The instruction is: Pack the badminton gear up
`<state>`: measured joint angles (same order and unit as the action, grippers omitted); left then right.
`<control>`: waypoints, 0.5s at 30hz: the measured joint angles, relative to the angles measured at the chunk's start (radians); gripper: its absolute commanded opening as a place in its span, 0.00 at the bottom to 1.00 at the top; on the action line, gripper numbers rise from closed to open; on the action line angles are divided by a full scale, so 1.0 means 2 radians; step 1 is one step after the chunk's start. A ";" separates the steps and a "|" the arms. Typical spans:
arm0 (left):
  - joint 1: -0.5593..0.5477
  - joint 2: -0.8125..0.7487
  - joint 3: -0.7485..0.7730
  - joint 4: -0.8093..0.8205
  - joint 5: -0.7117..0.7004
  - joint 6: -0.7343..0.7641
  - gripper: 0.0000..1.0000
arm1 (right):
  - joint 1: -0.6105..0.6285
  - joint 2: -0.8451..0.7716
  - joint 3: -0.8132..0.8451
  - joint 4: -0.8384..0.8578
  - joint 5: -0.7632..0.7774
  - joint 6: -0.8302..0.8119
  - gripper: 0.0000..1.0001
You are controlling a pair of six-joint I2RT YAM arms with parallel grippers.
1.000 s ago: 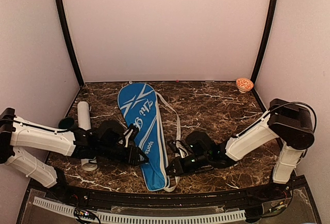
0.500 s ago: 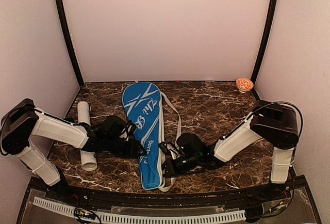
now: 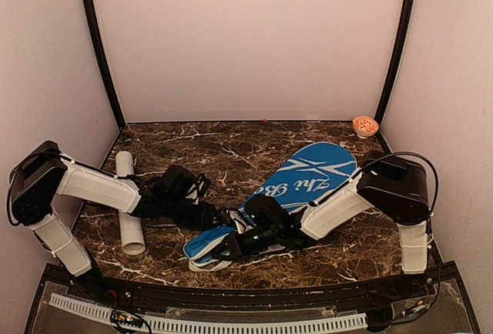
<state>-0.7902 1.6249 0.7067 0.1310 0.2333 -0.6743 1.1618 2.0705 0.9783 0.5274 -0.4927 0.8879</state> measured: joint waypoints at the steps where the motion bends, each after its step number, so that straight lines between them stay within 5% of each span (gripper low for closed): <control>1: 0.004 -0.006 0.000 -0.012 -0.006 0.005 0.54 | 0.001 -0.002 0.001 0.000 0.004 -0.002 0.18; 15: 0.024 -0.114 0.018 -0.107 -0.046 0.090 0.51 | -0.007 -0.174 -0.052 -0.140 0.050 -0.094 0.31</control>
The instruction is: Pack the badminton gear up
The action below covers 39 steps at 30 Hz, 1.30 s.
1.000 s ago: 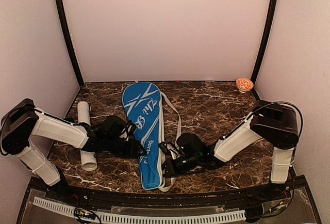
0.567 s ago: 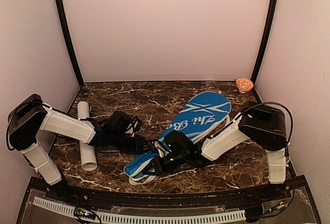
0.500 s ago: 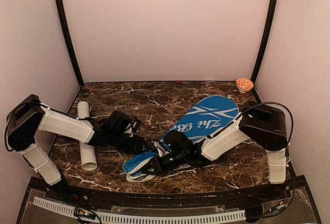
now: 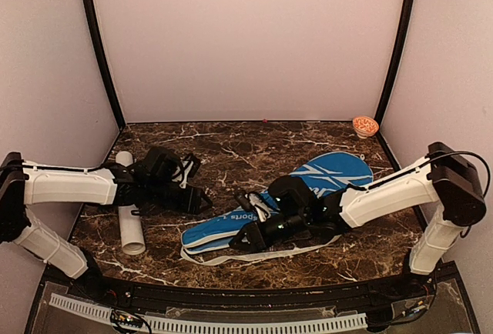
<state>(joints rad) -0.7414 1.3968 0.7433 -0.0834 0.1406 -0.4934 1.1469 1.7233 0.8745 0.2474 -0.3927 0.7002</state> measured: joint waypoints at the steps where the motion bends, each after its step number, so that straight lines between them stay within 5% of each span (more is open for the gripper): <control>1: -0.004 -0.001 0.006 0.000 0.006 0.009 0.50 | -0.005 -0.019 -0.009 -0.009 -0.002 -0.004 0.31; 16: -0.108 0.171 0.117 -0.001 0.026 0.064 0.39 | -0.255 -0.228 -0.138 -0.124 0.070 -0.022 0.31; 33: -0.108 0.180 0.125 0.002 0.004 0.044 0.39 | -0.317 -0.181 -0.173 -0.203 0.185 -0.029 0.34; 39: -0.107 0.180 0.125 0.003 -0.006 0.043 0.39 | -0.357 -0.194 -0.180 -0.210 0.208 -0.027 0.42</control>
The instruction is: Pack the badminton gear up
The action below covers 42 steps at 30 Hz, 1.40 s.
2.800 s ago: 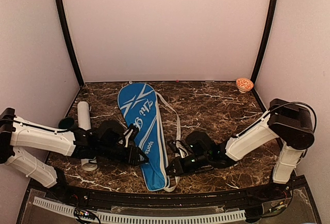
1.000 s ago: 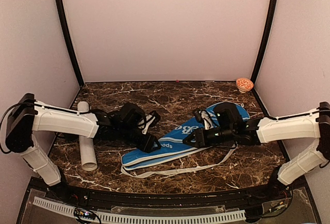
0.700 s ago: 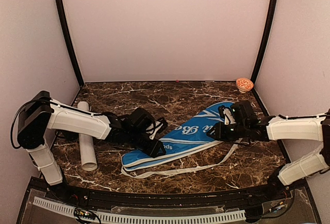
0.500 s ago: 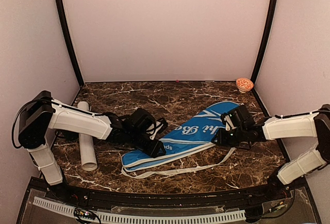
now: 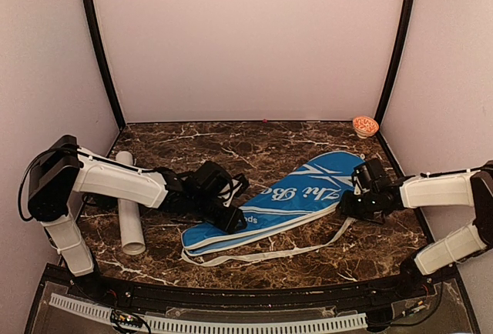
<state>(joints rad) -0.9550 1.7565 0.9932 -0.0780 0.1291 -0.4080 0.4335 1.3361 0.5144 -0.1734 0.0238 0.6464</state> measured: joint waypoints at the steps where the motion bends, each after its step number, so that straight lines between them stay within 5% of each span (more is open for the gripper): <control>1: 0.001 0.000 0.000 0.000 -0.002 0.000 0.39 | -0.008 -0.001 0.000 -0.002 0.003 -0.002 0.44; 7: 0.007 0.000 -0.001 -0.001 -0.008 0.000 0.39 | -0.051 -0.002 0.002 -0.011 0.023 -0.008 0.55; 16: 0.010 0.000 -0.004 0.001 -0.007 -0.001 0.39 | -0.084 -0.002 0.006 -0.030 0.066 0.002 0.57; 24: 0.017 -0.001 -0.008 0.009 -0.003 0.000 0.39 | -0.089 0.023 0.019 -0.019 0.068 -0.027 0.35; 34: 0.021 -0.002 -0.011 0.013 0.005 0.000 0.39 | -0.090 0.038 0.028 -0.011 0.064 -0.050 0.29; 42: 0.022 -0.002 -0.011 0.013 0.006 -0.001 0.39 | -0.090 0.046 0.032 -0.003 0.061 -0.059 0.14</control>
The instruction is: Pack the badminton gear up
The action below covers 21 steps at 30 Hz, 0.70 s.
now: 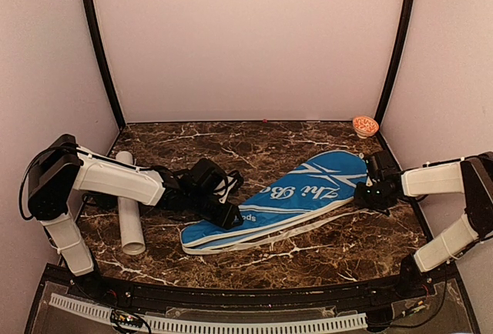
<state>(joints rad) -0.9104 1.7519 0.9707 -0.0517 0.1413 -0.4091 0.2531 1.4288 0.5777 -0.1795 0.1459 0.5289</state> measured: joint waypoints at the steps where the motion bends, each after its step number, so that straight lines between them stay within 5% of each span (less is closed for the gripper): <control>1: 0.000 0.000 0.000 0.000 0.001 0.000 0.40 | 0.000 0.000 0.000 0.000 -0.001 -0.002 0.12; 7: 0.002 0.000 0.000 0.000 0.005 -0.002 0.39 | 0.000 0.007 0.007 -0.001 -0.012 -0.010 0.00; 16: 0.005 0.000 0.000 0.000 0.008 -0.006 0.38 | 0.006 0.016 0.018 -0.005 -0.032 -0.019 0.00; 21: 0.006 0.000 0.000 0.000 0.012 -0.011 0.37 | 0.063 0.023 0.031 -0.021 -0.035 -0.017 0.00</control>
<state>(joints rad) -0.8993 1.7527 0.9707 -0.0517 0.1646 -0.4313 0.3790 1.4754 0.6399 -0.2214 0.0769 0.4957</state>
